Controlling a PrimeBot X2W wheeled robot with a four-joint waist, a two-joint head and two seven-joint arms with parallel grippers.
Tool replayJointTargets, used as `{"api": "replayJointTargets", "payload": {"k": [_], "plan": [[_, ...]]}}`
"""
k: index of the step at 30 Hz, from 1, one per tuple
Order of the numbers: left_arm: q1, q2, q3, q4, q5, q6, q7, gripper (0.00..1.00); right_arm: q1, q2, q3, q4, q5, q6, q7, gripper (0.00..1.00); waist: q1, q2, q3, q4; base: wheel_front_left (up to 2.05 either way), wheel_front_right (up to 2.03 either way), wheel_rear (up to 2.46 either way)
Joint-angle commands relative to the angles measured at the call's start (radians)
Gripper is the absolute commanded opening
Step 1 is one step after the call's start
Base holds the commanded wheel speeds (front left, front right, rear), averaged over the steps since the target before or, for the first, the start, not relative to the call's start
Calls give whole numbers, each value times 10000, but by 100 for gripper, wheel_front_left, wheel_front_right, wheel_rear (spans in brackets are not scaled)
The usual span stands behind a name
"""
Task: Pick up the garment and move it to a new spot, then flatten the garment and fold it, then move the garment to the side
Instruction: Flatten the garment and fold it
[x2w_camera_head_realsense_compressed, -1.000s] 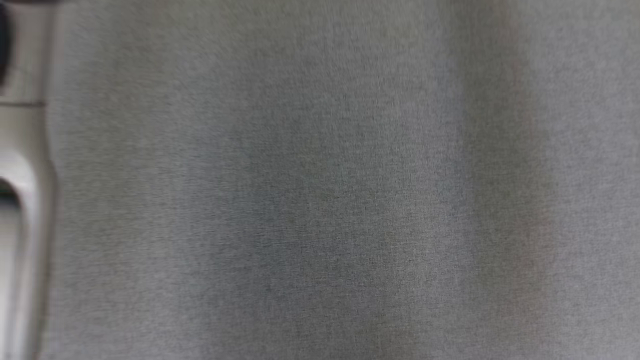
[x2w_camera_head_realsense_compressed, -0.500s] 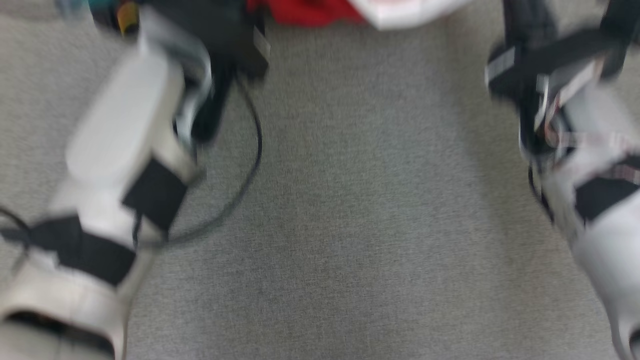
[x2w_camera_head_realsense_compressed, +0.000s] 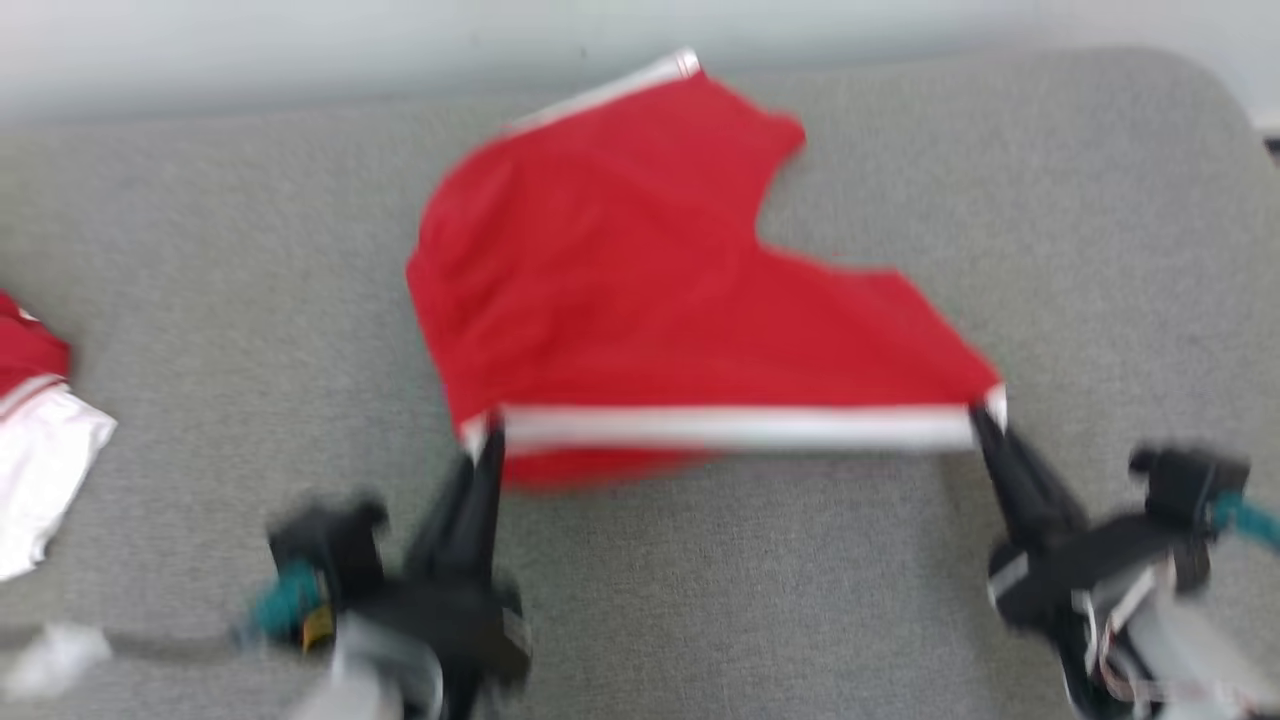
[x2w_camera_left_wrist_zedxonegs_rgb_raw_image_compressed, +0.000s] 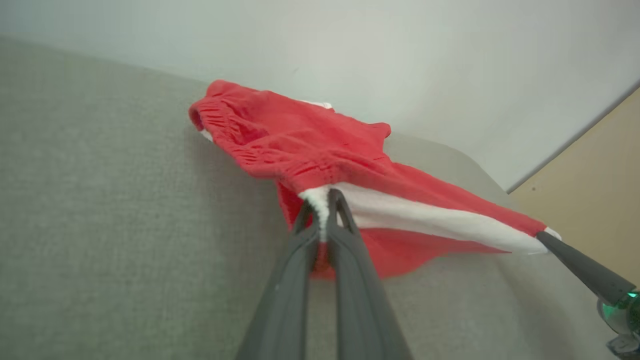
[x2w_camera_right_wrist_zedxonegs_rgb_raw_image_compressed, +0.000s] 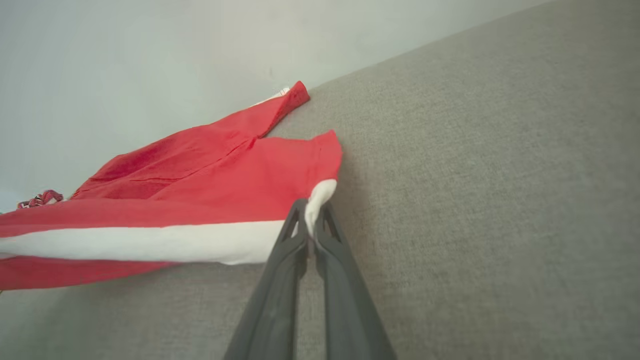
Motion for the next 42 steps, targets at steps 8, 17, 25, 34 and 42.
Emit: {"api": "replayJointTargets", "payload": {"k": [8, 17, 25, 34, 42], "plan": [[2707, 584, -681, -488, 592, 1045, -218, 0, 3202, 478, -1362, -1143, -1129, 12, 1302, 0, 4, 2, -1306, 641, 0, 0, 0], [3531, 666, -815, -792, 1086, 1509, -320, 0, 5051, 1708, -3100, -3150, -2424, 12, 2700, 0, 4, 2, -1402, 922, 0, 0, 0], [2446, 466, 5, -1285, 1042, 1050, -379, 0, 2910, 1858, -2938, -3819, -3420, 12, 3267, 0, 4, 2, -1279, 931, 0, 0, 0], [-262, -11, 721, 576, 596, 81, -85, 0, -1625, 1875, -2249, -787, -3770, 12, 3558, 0, 4, 2, -425, 1491, 0, 0, 0], [-2872, -739, 781, 2916, 265, -907, 421, 0, -5578, 1887, -1587, 3216, -3934, 12, 3408, 0, 4, 2, 922, 1937, 0, 0, 0]]}}
